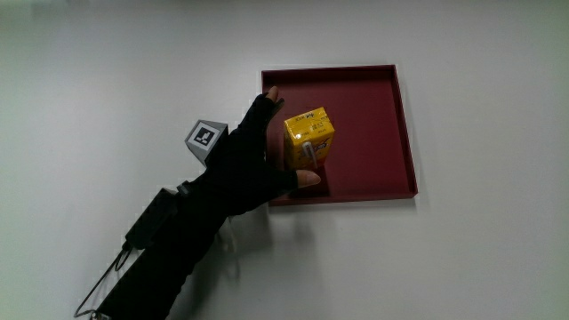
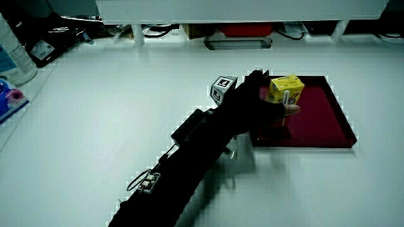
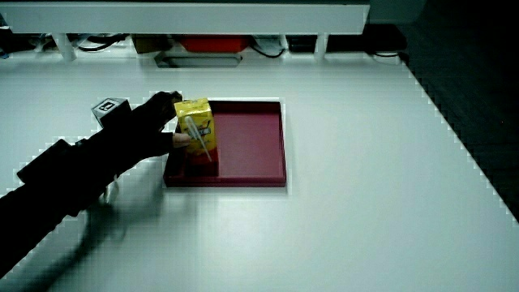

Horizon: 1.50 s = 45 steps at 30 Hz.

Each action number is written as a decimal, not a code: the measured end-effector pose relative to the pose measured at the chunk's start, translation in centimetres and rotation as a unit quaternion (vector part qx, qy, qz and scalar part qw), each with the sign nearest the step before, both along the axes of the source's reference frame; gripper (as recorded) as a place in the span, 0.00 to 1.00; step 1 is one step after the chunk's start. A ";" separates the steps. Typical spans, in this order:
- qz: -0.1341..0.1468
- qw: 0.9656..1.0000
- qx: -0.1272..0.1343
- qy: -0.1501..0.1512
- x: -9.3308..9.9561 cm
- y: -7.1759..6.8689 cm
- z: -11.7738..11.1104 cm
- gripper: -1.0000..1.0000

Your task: Pick ice redtea

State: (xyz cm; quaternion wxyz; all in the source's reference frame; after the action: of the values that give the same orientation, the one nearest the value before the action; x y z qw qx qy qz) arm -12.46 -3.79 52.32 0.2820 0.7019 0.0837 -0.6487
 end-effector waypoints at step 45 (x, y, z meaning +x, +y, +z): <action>-0.095 0.993 0.068 0.017 -0.3 0.1 -0.5 1.00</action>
State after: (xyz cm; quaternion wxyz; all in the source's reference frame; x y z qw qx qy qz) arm -12.76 -3.72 51.78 0.1695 0.7130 0.0651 -0.6772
